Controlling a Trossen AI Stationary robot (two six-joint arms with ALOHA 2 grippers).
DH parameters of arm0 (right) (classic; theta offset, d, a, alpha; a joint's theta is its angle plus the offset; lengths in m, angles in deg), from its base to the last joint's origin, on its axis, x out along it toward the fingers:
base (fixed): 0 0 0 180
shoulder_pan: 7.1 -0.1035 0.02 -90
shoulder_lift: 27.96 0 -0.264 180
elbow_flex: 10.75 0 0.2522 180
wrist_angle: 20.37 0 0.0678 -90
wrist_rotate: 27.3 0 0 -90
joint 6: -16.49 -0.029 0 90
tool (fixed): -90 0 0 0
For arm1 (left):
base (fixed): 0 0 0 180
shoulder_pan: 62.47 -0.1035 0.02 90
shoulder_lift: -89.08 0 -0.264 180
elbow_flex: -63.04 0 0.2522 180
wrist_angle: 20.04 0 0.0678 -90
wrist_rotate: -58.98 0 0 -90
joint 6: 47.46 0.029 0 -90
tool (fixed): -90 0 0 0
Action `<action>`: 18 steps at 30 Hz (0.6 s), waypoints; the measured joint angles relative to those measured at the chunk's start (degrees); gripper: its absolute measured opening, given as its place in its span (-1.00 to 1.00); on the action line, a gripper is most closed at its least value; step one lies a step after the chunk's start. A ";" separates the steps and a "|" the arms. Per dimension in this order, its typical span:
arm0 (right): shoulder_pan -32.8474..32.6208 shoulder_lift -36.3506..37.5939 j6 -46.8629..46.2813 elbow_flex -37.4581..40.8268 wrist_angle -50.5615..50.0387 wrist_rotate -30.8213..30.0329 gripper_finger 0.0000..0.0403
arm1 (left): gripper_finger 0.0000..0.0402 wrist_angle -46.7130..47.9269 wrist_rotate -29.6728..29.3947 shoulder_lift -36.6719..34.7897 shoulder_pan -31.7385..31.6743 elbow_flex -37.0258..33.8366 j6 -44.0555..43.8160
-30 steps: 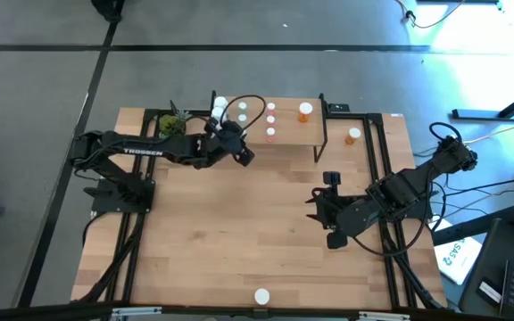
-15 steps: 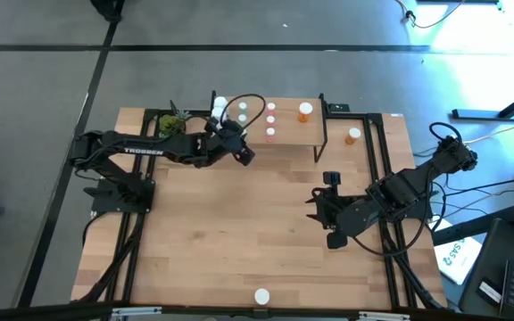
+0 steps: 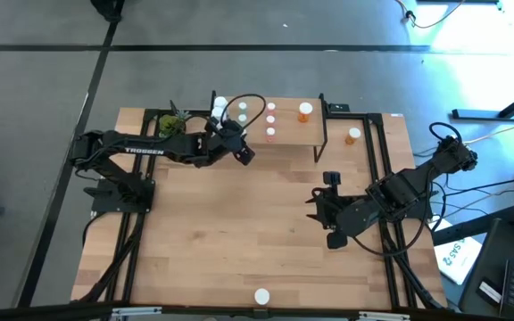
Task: Pick and place medicine bottles onto shelf by color
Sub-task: Put the blue pill bottle on the shelf aligned with the other blue pill bottles
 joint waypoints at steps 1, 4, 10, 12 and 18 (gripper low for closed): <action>0.00 0.00 0.00 0.00 0.00 -0.01 -0.20 | -0.48 0.00 0.00 0.00 0.00 0.00 0.02; 0.00 0.00 0.09 0.00 0.01 -0.02 -0.20 | -0.46 -0.04 0.00 0.00 0.02 0.00 0.03; 0.00 0.00 0.15 0.00 0.00 -0.02 -0.20 | -0.38 -0.07 0.00 0.00 0.02 0.00 0.04; 0.00 0.00 0.18 0.00 0.00 -0.02 -0.20 | -0.35 -0.07 0.00 0.00 0.01 0.00 0.07; 0.00 0.00 0.18 0.00 0.02 -0.02 -0.20 | -0.24 -0.07 -0.02 0.00 0.02 0.00 0.52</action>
